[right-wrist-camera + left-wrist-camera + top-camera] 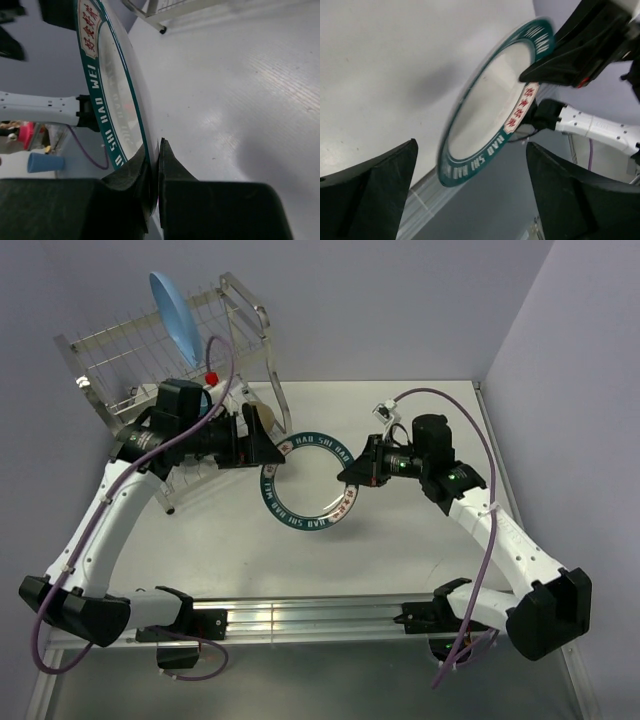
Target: Load the mixed dishes into the dish rack
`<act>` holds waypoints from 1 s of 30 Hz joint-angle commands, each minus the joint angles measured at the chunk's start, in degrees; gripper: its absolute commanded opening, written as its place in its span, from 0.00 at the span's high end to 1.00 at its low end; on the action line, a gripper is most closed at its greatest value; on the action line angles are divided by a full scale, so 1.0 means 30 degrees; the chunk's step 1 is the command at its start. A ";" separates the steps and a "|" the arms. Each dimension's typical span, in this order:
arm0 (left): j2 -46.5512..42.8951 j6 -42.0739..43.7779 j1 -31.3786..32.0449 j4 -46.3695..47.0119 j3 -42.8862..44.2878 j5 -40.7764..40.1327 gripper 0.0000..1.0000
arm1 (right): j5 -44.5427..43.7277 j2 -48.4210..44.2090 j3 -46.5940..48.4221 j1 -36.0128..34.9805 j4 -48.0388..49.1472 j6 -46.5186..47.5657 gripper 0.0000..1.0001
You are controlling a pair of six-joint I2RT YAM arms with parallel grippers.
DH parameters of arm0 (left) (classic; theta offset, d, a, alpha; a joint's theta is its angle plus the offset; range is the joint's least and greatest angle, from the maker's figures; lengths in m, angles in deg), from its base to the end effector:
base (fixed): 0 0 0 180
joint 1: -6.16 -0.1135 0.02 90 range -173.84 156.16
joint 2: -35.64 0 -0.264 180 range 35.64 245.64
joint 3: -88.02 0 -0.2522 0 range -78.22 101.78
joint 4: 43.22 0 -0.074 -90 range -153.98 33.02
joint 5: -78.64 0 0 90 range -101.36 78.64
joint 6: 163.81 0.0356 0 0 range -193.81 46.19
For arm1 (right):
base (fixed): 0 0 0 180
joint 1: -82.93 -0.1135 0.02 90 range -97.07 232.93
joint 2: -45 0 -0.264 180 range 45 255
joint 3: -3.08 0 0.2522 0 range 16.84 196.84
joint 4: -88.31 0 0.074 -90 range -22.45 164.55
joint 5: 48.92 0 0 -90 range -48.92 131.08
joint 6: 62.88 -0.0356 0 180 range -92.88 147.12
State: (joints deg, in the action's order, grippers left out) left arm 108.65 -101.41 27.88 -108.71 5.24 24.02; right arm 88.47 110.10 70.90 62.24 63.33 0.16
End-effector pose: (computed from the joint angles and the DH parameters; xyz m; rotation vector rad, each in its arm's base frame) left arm 0.2249 -0.1118 0.4014 0.2206 2.3877 -1.1363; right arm 0.2261 0.1134 0.3278 -0.4757 2.0156 1.3362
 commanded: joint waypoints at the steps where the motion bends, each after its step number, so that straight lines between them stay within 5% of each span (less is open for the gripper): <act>1: -0.0548 -0.2370 -0.0090 0.1129 0.2818 -0.2257 0.01 | -0.3220 -0.1278 0.1429 -0.0194 -0.0735 0.1453 1.00; 5: -0.0782 -0.5297 -0.0090 0.1709 0.4992 -0.4233 0.01 | -0.9868 -0.1982 0.3038 -0.0895 -0.3256 0.4960 1.00; 11: -0.1865 -1.4197 -0.0031 1.0140 0.0261 -0.0665 0.01 | -1.8339 -0.1604 0.5588 -0.2413 -0.4636 0.8100 1.00; 16: -0.3096 -2.0007 0.0408 1.0334 -0.1745 -0.2735 0.05 | -2.5921 -0.1575 0.5182 -0.6867 -0.2911 1.2262 1.00; 30: -0.1751 -2.3376 0.1608 0.6929 -0.2038 -0.3209 0.14 | -3.1204 -0.0315 0.4420 -1.5102 0.1717 1.8564 1.00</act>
State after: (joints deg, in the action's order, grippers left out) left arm 102.71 -166.61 31.66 -86.20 -0.13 13.90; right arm 1.68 108.14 84.08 20.36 59.09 49.69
